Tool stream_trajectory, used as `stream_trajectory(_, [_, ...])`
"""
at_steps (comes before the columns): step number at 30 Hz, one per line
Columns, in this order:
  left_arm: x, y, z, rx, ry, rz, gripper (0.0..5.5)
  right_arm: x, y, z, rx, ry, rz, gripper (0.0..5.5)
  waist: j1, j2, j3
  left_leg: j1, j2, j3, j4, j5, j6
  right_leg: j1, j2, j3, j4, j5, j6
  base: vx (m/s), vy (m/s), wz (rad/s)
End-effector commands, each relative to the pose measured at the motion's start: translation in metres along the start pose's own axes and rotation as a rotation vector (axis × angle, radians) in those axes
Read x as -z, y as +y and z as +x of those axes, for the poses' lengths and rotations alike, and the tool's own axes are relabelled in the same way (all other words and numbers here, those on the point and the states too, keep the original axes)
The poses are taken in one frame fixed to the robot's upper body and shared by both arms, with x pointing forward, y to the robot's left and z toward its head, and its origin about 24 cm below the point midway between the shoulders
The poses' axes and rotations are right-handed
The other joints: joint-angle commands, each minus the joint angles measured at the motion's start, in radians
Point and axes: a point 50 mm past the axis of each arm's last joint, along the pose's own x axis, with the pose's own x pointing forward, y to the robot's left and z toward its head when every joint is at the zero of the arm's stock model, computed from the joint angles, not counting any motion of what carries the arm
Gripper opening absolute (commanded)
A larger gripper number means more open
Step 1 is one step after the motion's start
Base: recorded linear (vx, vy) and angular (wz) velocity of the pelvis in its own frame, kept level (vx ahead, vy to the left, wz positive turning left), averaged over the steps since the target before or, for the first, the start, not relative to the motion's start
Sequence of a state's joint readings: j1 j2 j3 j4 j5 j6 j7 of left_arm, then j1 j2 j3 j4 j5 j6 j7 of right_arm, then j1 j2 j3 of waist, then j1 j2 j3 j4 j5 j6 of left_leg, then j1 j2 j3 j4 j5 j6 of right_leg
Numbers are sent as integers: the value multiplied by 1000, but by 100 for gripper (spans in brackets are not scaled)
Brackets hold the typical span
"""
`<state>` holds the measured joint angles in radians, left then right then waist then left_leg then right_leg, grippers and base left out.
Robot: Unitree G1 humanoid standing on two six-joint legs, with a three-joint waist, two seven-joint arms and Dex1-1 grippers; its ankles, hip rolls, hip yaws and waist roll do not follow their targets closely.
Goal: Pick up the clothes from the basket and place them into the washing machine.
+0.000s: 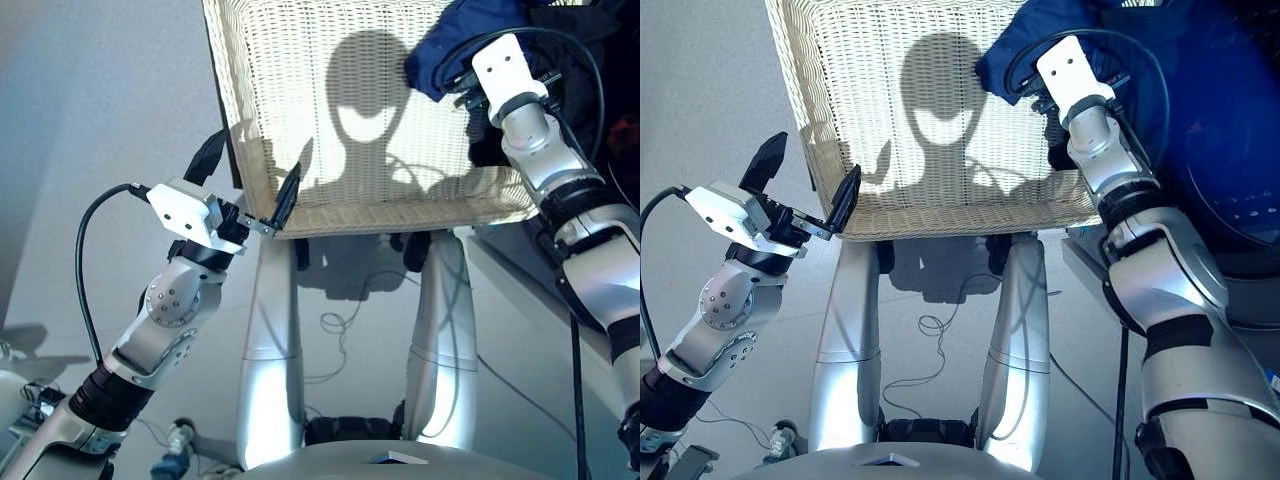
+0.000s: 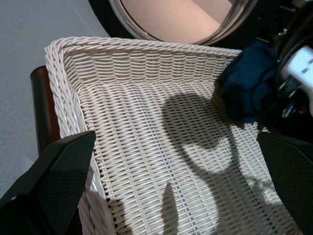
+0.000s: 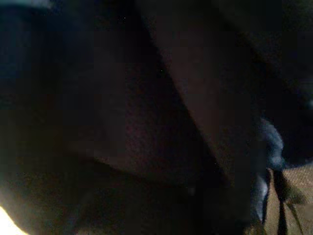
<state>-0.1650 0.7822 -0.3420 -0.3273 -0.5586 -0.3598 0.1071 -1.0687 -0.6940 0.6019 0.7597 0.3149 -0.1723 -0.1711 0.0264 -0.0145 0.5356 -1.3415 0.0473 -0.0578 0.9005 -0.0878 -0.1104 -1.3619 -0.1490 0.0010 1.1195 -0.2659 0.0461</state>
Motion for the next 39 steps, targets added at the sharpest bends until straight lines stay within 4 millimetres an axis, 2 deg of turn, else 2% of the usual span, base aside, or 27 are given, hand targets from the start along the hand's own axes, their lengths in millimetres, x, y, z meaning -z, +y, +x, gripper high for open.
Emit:
stream_trajectory(1, [-23, -7, -4, 19, -116, -23, 550, -16, -32, -13, 133, -155, 151, 0, -33, 7, -16, 58, -2, 55, 6, -51, 28, 46, 26, -36, -138, 96, 26, 66, -3, -73])
stream_trajectory(2, [-23, -6, -5, 14, -114, -25, 550, -11, -36, -22, 180, -171, 227, 0, -40, 4, -16, 57, -3, 55, 3, -47, 30, 45, 27, -35, -142, 100, 27, 69, 7, -33])
stream_trajectory(3, [-23, -3, -6, 0, -110, -8, 550, 2, -37, -40, 259, -182, 399, 0, -57, 3, -16, 55, -4, 56, 3, -49, 33, 43, 30, -33, -143, 100, 27, 0, 0, 0])
stream_trajectory(4, [-22, -4, -7, 7, -104, -9, 550, 5, -37, -42, 261, -175, 403, 0, -50, 1, -16, 61, -4, 56, 7, -54, 33, 49, 30, -32, -139, 94, 28, 0, 0, 0])
stream_trajectory(5, [-22, -4, -7, 4, -104, -13, 550, 13, -37, -52, 310, -177, 525, 0, -56, 1, -16, 61, -4, 57, 8, -55, 35, 48, 31, -30, -139, 94, 29, 0, 0, 0])
stream_trajectory(6, [-22, -3, -9, -11, -98, -21, 550, 27, -36, -71, 396, -187, 706, 0, -68, 4, -16, 62, -5, 61, 6, -56, 37, 47, 33, -27, -141, 91, 30, 0, 0, 0])
stream_trajectory(7, [-21, -4, -9, -7, -95, -21, 550, 28, -36, -72, 399, -184, 708, 0, -63, 2, -16, 65, -5, 61, 6, -57, 37, 50, 33, -27, -141, 90, 30, 0, 0, 0])
stream_trajectory(9, [-20, -2, -11, -38, -93, -33, 550, 38, -38, -94, 569, -239, 934, 0, -78, 8, -16, 67, -6, 66, 8, -59, 39, 49, 36, -22, -135, 85, 31, 0, 0, 0])
stream_trajectory(10, [-20, -2, -11, -36, -91, -33, 550, 39, -38, -95, 571, -237, 935, 0, -76, 6, -16, 69, -7, 66, 8, -59, 39, 51, 36, -22, -134, 84, 31, 0, 0, 0])
stream_trajectory(11, [-17, -1, -12, -59, -86, -48, 550, 47, -39, -105, 675, -254, 1039, 0, -83, 10, -16, 71, -7, 67, 10, -60, 41, 53, 37, -19, -133, 84, 32, 0, 0, 0])
stream_trajectory(12, [-17, -2, -11, -57, -84, -47, 550, 48, -40, -106, 677, -254, 1041, 0, -81, 9, -16, 72, -7, 67, 10, -60, 41, 54, 37, -19, -133, 84, 32, 0, 0, 0])
stream_trajectory(13, [-16, -1, -11, -70, -87, -54, 550, 52, -43, -110, 760, -274, 1102, 0, -83, 11, -16, 79, -7, 68, 7, -60, 41, 61, 37, -18, -135, 85, 33, -92, 10, -18])
stream_trajectory(14, [-18, -1, -9, -73, -101, -53, 550, 52, -47, -111, 804, -293, 1141, 0, -83, 12, -16, 64, -5, 72, -16, -25, 45, 46, 36, -20, -157, 118, 29, -94, 15, -10])
stream_trajectory(17, [-15, -3, -7, -76, -96, -62, 550, 58, -55, -114, 931, -320, 1227, 0, -81, 14, -16, 104, -3, 75, -63, -21, 47, 83, 32, -23, -196, 126, 32, -7, 11, -18])
stream_trajectory(18, [-14, -3, -7, -76, -91, -65, 550, 60, -54, -115, 932, -314, 1225, 0, -80, 14, -16, 122, -4, 73, -61, -38, 45, 101, 32, -21, -193, 110, 36, 0, 0, 0])
stream_trajectory(19, [-14, -3, -5, -72, -99, -59, 550, 61, -64, -114, 1001, -327, 1231, 0, -78, 17, -16, 134, -3, 79, -109, -10, 49, 116, 27, -19, -240, 137, 36, 0, 0, 0])
stream_trajectory(22, [-15, -4, -2, -67, -108, -56, 550, 61, -75, -115, 1064, -347, 1231, 0, -76, 19, -16, 164, -6, 79, -144, -1, 51, 146, 23, -16, -272, 147, 39, -20, 16, -17])
stream_trajectory(25, [-17, -4, 0, -61, -126, -58, 550, 64, -102, -119, 1208, -387, 1234, 0, -74, 22, -16, 186, -12, 70, -150, -3, 51, 173, 22, -12, -286, 144, 41, 0, 0, 0])
stream_trajectory(26, [-17, -5, 0, -61, -128, -59, 550, 64, -103, -118, 1209, -388, 1233, 0, -73, 24, -16, 185, -12, 69, -150, -3, 51, 172, 22, -13, -287, 144, 41, 0, 0, 0])
stream_trajectory(27, [-18, -4, 0, -57, -133, -51, 550, 64, -119, -119, 1272, -403, 1234, 0, -70, 22, -16, 192, -14, 65, -151, -6, 52, 183, 21, -12, -289, 141, 42, 0, 0, 0])
stream_trajectory(31, [-22, -4, 1, -48, -147, -47, 550, 53, -161, -114, 1336, -454, 1202, 0, -61, 20, -16, 195, -15, 63, -142, -11, 48, 183, 18, -11, -281, 138, 43, 0, 0, 0])
stream_trajectory(32, [-22, -4, 2, -49, -150, -48, 550, 53, -162, -114, 1334, -457, 1202, 0, -62, 22, -16, 193, -15, 64, -141, -12, 48, 181, 18, -11, -280, 137, 43, 0, 0, 0])
stream_trajectory(33, [-23, -3, 1, -45, -152, -40, 550, 48, -175, -114, 1352, -474, 1194, 0, -57, 18, -16, 194, -15, 62, -138, -13, 47, 183, 18, -11, -276, 136, 43, 0, 0, 0])
stream_trajectory(39, [-26, -3, 0, -25, -153, -35, 550, 31, -239, -114, 1384, -433, 1090, 0, -38, 12, -16, 192, -10, 61, -125, -18, 41, 182, 11, -11, -268, 137, 46, 0, 0, 0])
